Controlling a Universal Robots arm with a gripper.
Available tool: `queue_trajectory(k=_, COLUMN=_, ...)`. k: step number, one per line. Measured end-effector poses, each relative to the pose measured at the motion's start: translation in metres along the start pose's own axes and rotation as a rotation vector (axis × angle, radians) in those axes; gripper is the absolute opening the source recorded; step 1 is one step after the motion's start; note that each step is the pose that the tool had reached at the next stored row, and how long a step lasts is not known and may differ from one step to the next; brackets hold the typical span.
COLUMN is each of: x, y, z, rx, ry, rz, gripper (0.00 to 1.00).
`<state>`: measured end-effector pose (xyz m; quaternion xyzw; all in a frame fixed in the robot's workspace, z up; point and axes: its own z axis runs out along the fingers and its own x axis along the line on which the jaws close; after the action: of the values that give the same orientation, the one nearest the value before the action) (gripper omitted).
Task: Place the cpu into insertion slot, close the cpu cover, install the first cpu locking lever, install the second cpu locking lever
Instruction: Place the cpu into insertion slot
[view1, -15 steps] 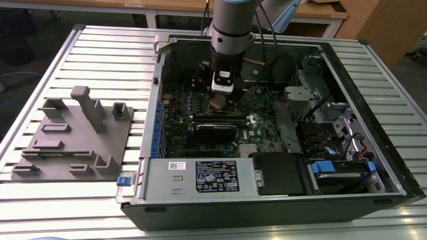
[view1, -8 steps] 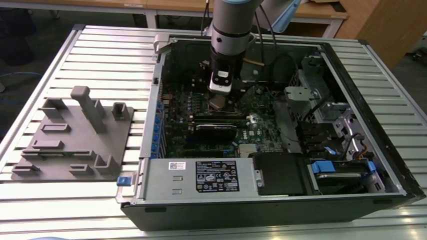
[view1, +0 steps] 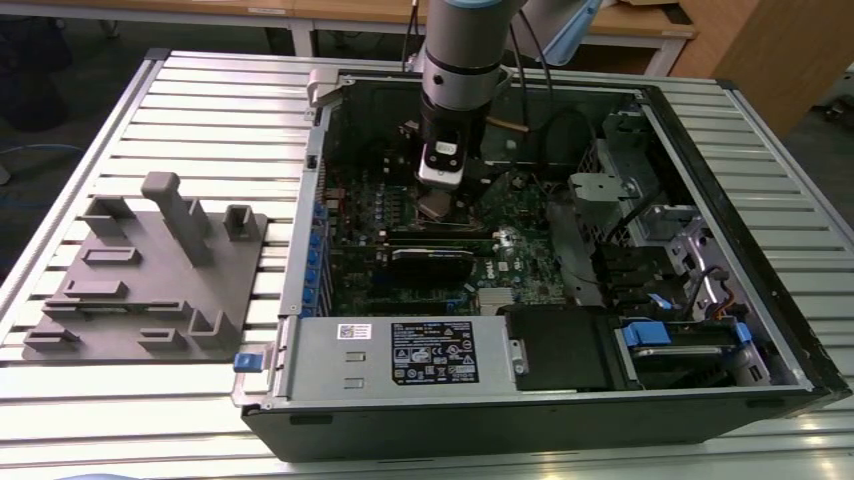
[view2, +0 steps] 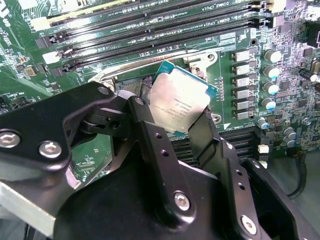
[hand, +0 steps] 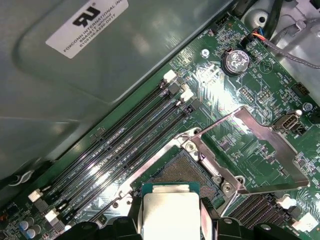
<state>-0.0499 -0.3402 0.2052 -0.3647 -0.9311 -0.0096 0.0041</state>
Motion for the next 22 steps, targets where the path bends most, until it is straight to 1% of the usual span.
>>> queue_trajectory(k=2, x=0.0000, y=0.0000, z=0.0001, rx=-0.0002, ry=-0.0002, rz=0.013, gripper=0.54)
queue_trajectory(k=6, x=0.0000, y=0.0000, z=0.0003, rx=-0.0009, ry=-0.0010, rz=0.068, gripper=0.54)
queue_trajectory(k=17, x=0.0000, y=0.0000, z=0.0003, rx=-0.0011, ry=-0.0010, rz=0.072, gripper=0.54)
queue_trajectory(k=18, x=0.0000, y=0.0000, z=0.0004, rx=-0.0011, ry=-0.0011, rz=0.076, gripper=0.54)
queue_trajectory(k=22, x=0.0000, y=0.0000, z=0.0004, rx=-0.0018, ry=-0.0018, rz=0.121, gripper=0.54)
